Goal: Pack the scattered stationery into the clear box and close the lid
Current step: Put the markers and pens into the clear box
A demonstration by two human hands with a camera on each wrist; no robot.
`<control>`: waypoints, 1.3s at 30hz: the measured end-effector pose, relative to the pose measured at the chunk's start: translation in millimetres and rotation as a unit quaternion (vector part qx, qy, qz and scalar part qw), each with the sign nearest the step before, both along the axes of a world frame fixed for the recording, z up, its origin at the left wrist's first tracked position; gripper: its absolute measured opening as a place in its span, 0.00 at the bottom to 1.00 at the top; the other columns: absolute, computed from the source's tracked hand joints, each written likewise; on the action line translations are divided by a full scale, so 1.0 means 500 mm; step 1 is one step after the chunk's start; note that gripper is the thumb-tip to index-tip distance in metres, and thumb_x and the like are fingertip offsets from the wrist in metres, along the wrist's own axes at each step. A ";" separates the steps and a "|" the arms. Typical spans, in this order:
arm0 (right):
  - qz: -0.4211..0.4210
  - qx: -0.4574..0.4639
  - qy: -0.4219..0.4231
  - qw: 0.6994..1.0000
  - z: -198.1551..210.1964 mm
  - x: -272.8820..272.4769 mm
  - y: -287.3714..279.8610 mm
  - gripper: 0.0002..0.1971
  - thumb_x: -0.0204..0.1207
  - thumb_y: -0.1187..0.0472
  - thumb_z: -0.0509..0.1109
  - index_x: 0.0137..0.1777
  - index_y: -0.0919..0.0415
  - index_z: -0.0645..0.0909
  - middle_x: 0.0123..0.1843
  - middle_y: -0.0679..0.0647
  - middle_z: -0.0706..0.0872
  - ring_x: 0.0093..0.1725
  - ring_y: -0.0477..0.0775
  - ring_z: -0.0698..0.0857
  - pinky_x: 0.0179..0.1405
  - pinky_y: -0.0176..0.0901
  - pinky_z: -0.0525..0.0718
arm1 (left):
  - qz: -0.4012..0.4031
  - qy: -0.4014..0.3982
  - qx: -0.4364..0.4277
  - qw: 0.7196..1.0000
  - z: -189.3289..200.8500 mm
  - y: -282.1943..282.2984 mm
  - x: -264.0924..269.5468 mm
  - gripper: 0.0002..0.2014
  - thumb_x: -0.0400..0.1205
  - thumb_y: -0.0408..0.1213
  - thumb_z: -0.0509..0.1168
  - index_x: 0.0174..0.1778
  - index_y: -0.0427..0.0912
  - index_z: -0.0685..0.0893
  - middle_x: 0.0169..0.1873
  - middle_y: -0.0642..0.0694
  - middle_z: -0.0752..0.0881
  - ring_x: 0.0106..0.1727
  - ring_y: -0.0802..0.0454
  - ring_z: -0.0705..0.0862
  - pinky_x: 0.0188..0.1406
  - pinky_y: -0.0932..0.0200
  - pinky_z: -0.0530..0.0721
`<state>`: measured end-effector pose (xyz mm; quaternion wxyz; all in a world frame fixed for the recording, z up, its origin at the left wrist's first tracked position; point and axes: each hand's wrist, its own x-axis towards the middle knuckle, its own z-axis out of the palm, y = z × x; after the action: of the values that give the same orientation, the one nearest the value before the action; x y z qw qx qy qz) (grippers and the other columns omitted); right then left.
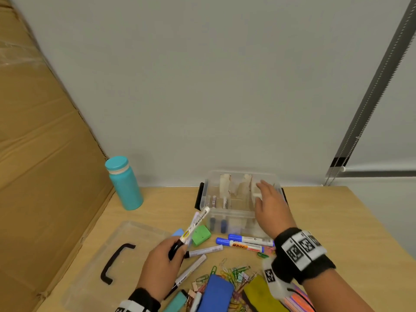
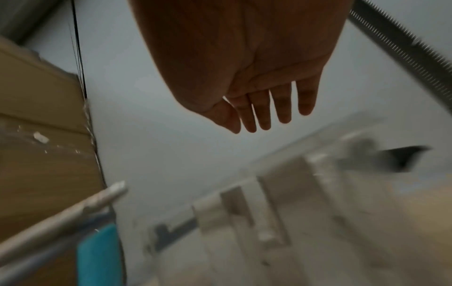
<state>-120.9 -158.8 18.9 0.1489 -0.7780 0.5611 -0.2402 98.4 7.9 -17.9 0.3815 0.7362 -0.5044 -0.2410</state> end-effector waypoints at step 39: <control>-0.023 0.023 0.052 0.998 -0.123 -0.108 0.045 0.38 0.83 0.41 0.49 0.84 0.58 0.36 0.86 0.53 0.37 0.85 0.52 0.49 0.84 0.49 0.55 | -0.035 -0.340 0.038 0.939 0.112 -0.237 -0.094 0.13 0.86 0.47 0.51 0.52 0.49 0.80 0.38 0.52 0.85 0.36 0.54 0.80 0.27 0.62 0.71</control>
<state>-174.8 -136.5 -42.8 0.1317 -0.7730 0.5910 -0.1895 51.4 -110.7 38.0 0.1506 0.7701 -0.6198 -0.0089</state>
